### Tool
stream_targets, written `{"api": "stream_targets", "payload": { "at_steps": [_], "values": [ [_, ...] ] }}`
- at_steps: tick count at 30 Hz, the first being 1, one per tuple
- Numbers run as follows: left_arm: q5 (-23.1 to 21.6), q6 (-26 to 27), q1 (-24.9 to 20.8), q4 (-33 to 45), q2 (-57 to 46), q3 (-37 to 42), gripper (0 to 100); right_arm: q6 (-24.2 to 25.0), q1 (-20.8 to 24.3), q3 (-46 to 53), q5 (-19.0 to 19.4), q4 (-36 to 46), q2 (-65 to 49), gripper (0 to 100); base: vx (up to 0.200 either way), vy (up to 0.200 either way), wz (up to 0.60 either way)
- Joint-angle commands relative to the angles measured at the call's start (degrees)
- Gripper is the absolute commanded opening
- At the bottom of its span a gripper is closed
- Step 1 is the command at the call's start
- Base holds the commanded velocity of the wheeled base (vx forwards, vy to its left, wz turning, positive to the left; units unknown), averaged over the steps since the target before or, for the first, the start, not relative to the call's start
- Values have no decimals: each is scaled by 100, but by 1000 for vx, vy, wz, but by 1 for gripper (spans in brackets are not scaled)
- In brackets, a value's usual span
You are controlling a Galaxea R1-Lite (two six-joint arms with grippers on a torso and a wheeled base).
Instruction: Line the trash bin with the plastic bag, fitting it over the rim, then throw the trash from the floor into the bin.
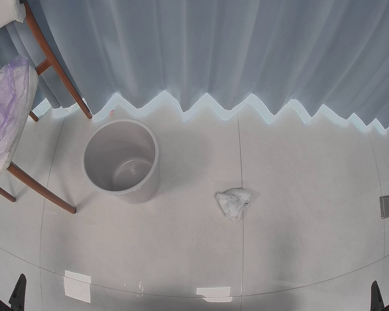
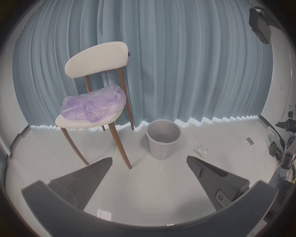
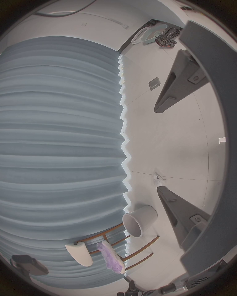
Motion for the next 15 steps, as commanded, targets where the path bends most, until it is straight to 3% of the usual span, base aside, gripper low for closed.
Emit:
{"api": "stream_targets", "payload": {
  "at_steps": [1,3,5,15],
  "values": [
    [-2,0,-8,-6,-93,101,100,-1,4,101,0,0,-101,100,0,0,0],
    [42,0,10,-314,-93,101,100,-1,4,101,0,0,-101,100,0,0,0],
    [95,53,10,-1483,-93,101,100,-1,-5,101,0,0,-101,100,0,0,0],
    [605,527,10,-1316,-93,101,100,-1,4,101,0,0,-101,100,0,0,0]
  ]
}}
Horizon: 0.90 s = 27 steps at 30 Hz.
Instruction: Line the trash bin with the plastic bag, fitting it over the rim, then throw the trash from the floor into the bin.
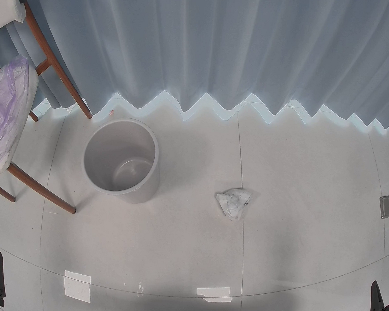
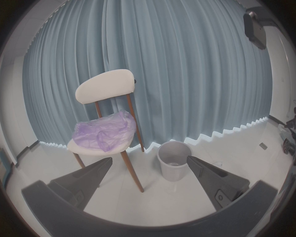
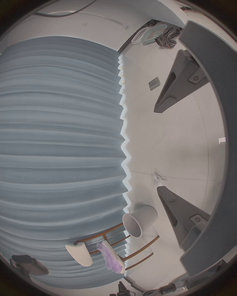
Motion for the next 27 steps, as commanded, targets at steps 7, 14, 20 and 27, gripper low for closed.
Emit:
{"api": "stream_targets", "payload": {
  "at_steps": [7,14,20,27],
  "values": [
    [116,14,2,-357,-93,101,100,1,0,101,-1,0,-101,100,0,0,0],
    [248,14,2,-392,-93,101,100,1,0,101,-1,0,-101,100,0,0,0],
    [221,14,2,-454,-93,101,100,1,0,101,-1,0,-101,100,0,0,0],
    [617,5,2,-709,-93,101,100,1,9,101,-1,0,-101,100,0,0,0]
  ]
}}
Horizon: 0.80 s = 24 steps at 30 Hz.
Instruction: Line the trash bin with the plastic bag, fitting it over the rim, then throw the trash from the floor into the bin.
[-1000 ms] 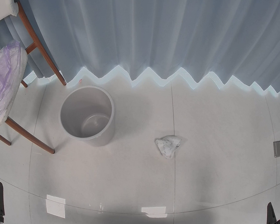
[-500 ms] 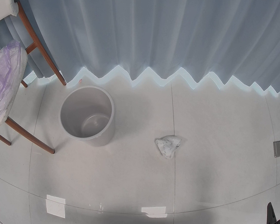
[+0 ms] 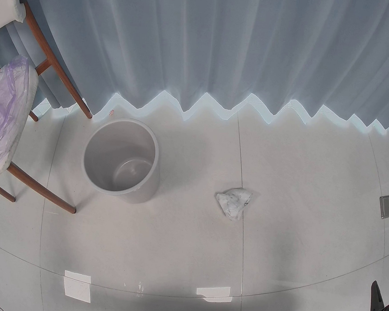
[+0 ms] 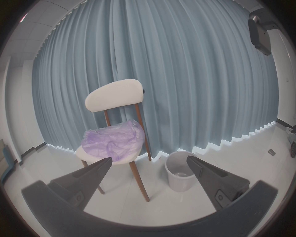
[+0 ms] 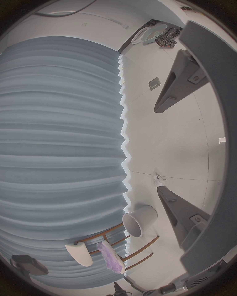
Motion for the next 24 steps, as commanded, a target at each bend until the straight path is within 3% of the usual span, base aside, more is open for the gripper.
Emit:
{"api": "stream_targets", "payload": {
  "at_steps": [1,16,24],
  "values": [
    [212,-9,0,-155,-93,101,100,-1,6,101,0,0,-101,100,0,0,0],
    [212,44,0,-524,-93,-136,100,-1,-2,101,0,0,-101,100,0,0,0],
    [-34,44,88,-489,171,-532,100,-1,-2,101,0,0,-101,100,0,0,0]
  ]
}}
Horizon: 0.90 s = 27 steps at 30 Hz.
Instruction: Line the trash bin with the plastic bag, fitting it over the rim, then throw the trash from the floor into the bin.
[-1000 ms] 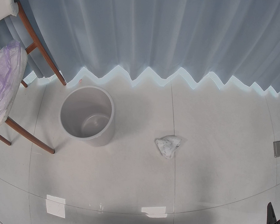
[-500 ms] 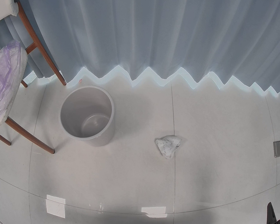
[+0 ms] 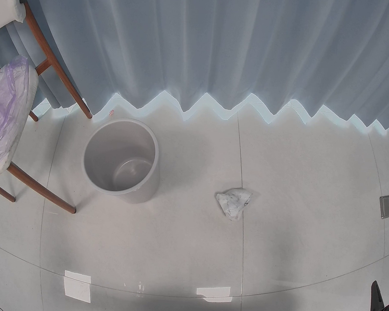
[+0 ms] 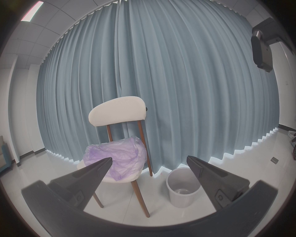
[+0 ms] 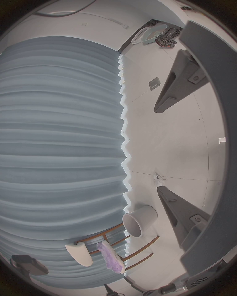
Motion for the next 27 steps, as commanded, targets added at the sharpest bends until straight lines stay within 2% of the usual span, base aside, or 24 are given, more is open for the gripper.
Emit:
{"api": "stream_targets", "payload": {
  "at_steps": [1,7,10,11,12,15,17,27],
  "values": [
    [-7,2,42,19,126,-148,100,-1,-2,101,0,0,-101,100,0,0,0],
    [-34,-15,6,37,249,-262,100,-1,-2,101,0,0,-101,100,0,0,0],
    [-25,-15,-2,283,231,-403,100,-1,6,101,0,0,-101,100,0,0,0],
    [1,-7,-11,802,196,-640,100,-1,-2,101,0,0,-101,100,0,0,0],
    [1,-15,-11,890,196,-693,100,-1,-2,101,0,0,-101,100,0,0,0],
    [-7,-7,-29,1962,170,-1185,100,-1,6,101,0,0,-101,100,0,0,0],
    [-7,11,-29,2313,170,-1334,100,-1,6,101,0,0,-101,100,0,0,0],
    [-25,20,-29,2428,442,-1501,100,-1,6,101,0,0,-101,100,0,0,0]
  ]
}}
